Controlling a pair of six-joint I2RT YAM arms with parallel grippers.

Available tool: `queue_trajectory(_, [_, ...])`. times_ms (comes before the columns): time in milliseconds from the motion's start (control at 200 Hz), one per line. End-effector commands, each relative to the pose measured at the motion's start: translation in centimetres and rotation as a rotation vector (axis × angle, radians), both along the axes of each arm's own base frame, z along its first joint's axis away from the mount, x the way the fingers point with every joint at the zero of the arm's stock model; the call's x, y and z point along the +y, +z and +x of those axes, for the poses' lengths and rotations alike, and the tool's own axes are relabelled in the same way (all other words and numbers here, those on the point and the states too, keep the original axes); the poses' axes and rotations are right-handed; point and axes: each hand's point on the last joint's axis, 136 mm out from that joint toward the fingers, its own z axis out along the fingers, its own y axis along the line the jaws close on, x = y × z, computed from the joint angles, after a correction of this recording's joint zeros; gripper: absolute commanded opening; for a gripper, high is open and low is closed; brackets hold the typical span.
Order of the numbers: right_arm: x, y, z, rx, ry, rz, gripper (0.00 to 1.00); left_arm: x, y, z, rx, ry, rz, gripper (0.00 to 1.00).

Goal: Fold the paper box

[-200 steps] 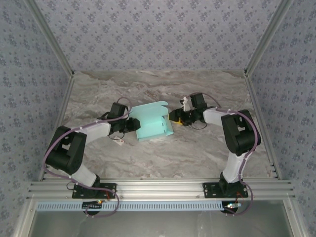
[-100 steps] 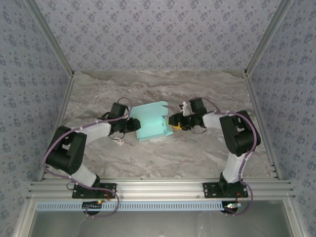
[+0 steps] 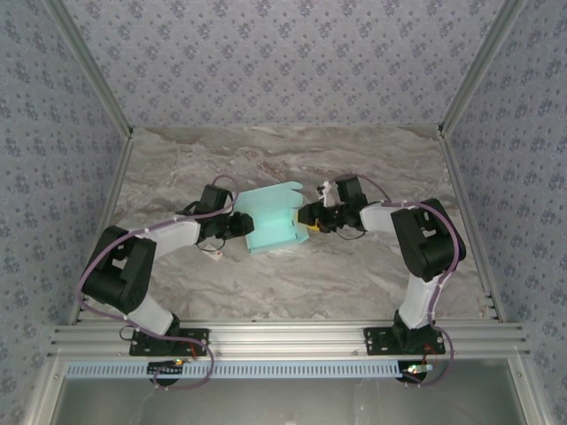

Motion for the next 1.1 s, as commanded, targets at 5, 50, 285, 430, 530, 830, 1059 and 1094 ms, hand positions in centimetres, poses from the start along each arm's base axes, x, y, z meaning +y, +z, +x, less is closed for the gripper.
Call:
queue_trajectory(5, [0.6, 0.6, -0.6, -0.008, 0.012, -0.001, 0.5, -0.5, -0.2, 0.0, 0.001, -0.003, -0.005, 0.36])
queue_trajectory(50, [0.6, 0.5, -0.6, -0.01, 0.01, -0.018, 0.49, -0.6, -0.2, 0.0, 0.001, -0.004, -0.007, 0.36])
queue_trajectory(285, [0.4, -0.3, -1.3, -0.041, -0.011, -0.159, 0.42, -1.1, -0.1, -0.2, 0.0, -0.011, -0.011, 0.36])
queue_trajectory(430, [0.6, -0.4, -1.6, -0.08, -0.016, -0.274, 0.35, -1.4, -0.1, -0.2, 0.0, -0.012, -0.015, 0.36])
queue_trajectory(530, [0.3, -0.6, -1.8, -0.108, -0.037, -0.373, 0.31, -1.6, -0.2, -0.4, 0.001, -0.012, -0.017, 0.36])
queue_trajectory(830, [-1.0, -1.0, -2.1, -0.205, -0.113, -0.709, 0.3, -2.6, -0.2, -0.8, 0.001, -0.02, -0.024, 0.35])
queue_trajectory(1059, [-2.1, -1.5, -2.2, -0.242, -0.153, -0.868, 0.26, -2.5, -0.2, -0.8, -0.007, -0.013, -0.017, 0.35])
queue_trajectory(1094, [-2.2, -1.5, -2.1, -0.247, -0.158, -0.886, 0.25, -2.5, -0.2, -0.9, -0.008, -0.012, -0.017, 0.35])
